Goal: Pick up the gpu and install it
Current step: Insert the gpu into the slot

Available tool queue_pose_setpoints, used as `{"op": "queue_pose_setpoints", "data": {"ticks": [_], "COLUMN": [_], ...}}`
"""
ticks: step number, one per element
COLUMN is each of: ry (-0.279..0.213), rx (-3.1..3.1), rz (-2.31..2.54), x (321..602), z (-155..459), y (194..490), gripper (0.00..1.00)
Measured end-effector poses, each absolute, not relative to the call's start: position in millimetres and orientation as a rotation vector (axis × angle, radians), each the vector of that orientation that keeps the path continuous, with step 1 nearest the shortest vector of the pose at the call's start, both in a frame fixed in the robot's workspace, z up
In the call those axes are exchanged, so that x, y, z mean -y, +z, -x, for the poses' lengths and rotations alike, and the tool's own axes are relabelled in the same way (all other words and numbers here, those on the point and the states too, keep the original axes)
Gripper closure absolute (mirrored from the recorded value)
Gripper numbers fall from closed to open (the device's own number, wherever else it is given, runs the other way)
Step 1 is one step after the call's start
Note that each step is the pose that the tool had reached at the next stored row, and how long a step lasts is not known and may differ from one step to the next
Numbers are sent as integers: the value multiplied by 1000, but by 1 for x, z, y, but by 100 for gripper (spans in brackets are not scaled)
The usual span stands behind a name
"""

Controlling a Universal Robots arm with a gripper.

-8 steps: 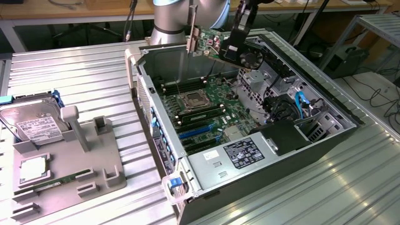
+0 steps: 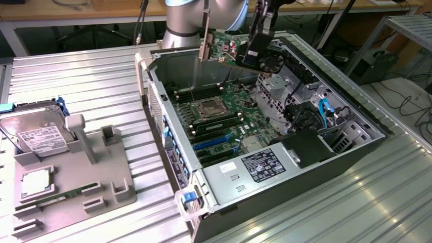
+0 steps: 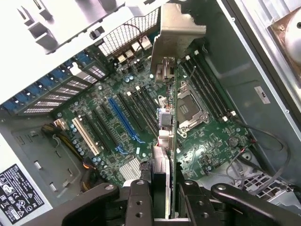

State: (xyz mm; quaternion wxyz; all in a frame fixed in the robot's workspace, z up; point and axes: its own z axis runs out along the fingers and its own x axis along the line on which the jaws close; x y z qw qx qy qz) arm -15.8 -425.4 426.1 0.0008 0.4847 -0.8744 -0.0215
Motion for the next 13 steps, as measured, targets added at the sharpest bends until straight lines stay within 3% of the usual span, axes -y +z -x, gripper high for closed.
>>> {"op": "queue_pose_setpoints", "data": {"ticks": [13], "ry": [-67], "rx": [2669], "rz": [-1649], "x": [426], "z": [17], "y": [425], "gripper": [73]}}
